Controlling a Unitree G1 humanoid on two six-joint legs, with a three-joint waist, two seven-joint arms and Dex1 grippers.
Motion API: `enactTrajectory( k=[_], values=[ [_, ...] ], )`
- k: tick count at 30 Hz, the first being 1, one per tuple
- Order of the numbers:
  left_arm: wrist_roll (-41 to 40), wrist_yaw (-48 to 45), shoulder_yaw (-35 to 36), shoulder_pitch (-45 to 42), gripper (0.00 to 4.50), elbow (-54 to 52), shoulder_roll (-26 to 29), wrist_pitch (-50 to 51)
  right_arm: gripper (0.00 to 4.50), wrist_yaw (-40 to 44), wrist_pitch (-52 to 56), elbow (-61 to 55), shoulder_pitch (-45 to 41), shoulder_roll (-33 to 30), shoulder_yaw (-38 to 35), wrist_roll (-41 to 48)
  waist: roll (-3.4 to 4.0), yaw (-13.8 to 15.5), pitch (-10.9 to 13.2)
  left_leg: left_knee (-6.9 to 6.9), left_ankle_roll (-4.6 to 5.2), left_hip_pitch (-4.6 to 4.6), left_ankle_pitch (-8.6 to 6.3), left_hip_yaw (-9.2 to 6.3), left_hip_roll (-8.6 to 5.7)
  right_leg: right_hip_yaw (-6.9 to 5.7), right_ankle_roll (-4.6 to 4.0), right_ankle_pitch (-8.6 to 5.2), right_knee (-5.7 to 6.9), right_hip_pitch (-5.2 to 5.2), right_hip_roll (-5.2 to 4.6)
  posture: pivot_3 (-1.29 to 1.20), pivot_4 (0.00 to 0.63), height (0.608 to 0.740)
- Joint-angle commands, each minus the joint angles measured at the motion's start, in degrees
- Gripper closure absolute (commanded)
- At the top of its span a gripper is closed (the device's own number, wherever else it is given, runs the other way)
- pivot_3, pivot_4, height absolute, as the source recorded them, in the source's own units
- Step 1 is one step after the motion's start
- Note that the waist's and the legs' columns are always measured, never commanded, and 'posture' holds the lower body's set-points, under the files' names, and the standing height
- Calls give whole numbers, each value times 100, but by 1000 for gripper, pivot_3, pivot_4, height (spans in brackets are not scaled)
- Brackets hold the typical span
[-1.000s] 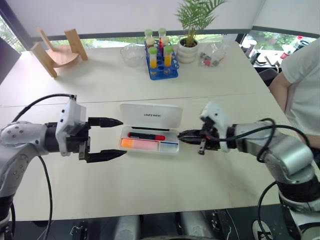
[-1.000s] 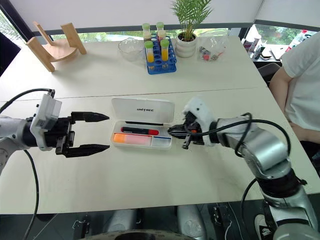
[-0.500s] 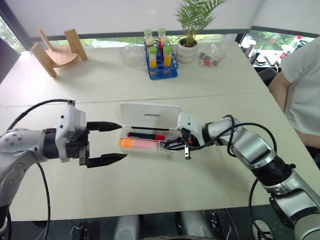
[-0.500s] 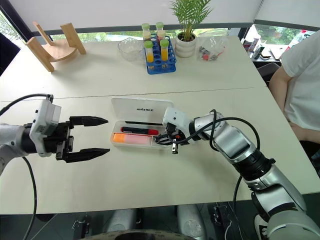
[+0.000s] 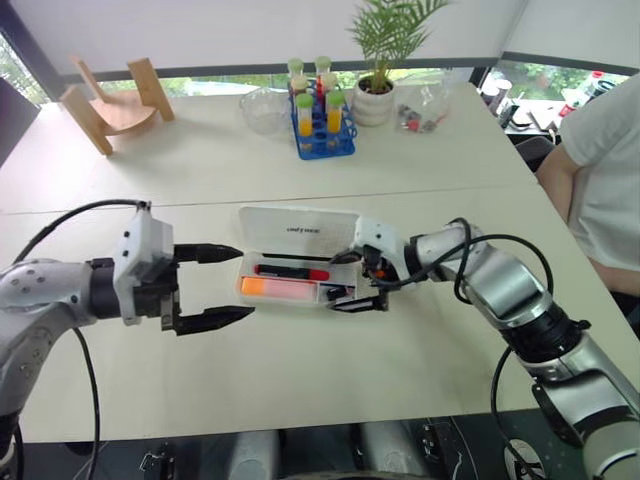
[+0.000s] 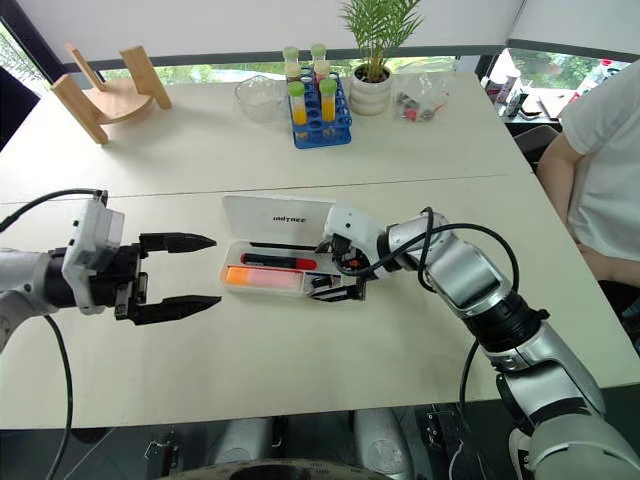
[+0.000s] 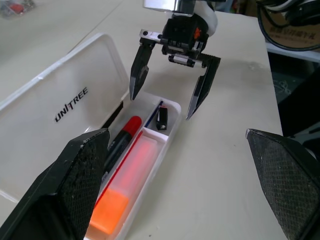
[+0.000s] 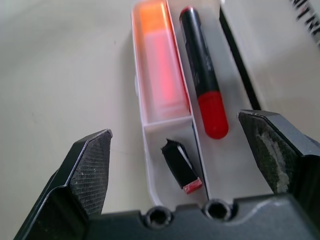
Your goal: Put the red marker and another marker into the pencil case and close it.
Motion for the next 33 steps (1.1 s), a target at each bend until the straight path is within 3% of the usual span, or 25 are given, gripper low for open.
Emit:
enactTrajectory(
  k=[1,4,8,9,13,18,22,27,30,33],
  values=[
    [188,268,8,-718,0,951,-85,-23,46,220,304,-594,-214,-229,-1194,859,-1,38,1,2,0,-1,0,-3,0,-2,0,0,0,1,1,0,150,740],
    [490,137,-217,-1584,0,2125,-69,-115,46,229,604,-825,-241,-447,-1766,1327,-2,114,1,8,0,1,0,-6,-2,-8,0,1,7,4,2,0,150,740],
    [1015,-124,-578,-2623,0,3688,-208,-406,46,-37,653,-1001,-174,-541,-1944,1386,-5,116,-1,7,0,5,0,-4,-1,-8,0,0,6,6,5,0,150,740],
    [1309,-175,-737,-3009,255,4338,-330,-744,11,-131,678,-1044,-146,-552,-1998,1401,-4,118,0,6,0,2,0,-3,-1,-8,0,0,6,2,6,0,150,740],
    [2230,-325,-1220,-4293,1853,6608,-948,-1940,0,-422,771,-1246,15,-614,-2211,1517,-4,162,0,13,-1,-5,2,1,-4,-8,0,1,8,-1,5,0,150,740],
    [2994,-136,-1444,-5295,4439,8642,-1855,-3252,0,-773,1016,-1526,289,-787,-2620,1762,-7,160,-2,65,4,-62,-1,-6,-6,-16,7,5,11,-25,-1,0,150,740],
    [3196,-517,-1452,-5630,4439,9298,-2350,-3585,0,-981,1312,-1770,617,-1021,-3060,2025,-9,158,0,78,3,-97,0,-8,-9,-16,19,11,15,-59,-3,0,150,740],
    [3154,-1894,-1467,-5678,4439,9204,-2480,-3274,0,-972,1882,-2286,1641,-1595,-3844,2484,-9,141,0,73,3,-96,-1,-9,-7,-15,18,11,17,-62,1,0,150,740],
    [3160,-2605,-1519,-5591,4439,8927,-2353,-3003,0,-759,1846,-2618,2541,-1963,-4351,2627,-11,140,1,72,4,-97,-1,-11,-8,-16,18,10,17,-60,2,0,150,740],
    [2454,-2974,-2202,-4803,4439,7303,-1957,-2193,0,-488,1597,-2878,3446,-2075,-4986,2662,-9,119,0,75,4,-92,-1,-10,-7,-12,19,11,21,-55,1,0,150,740]
  ],
)
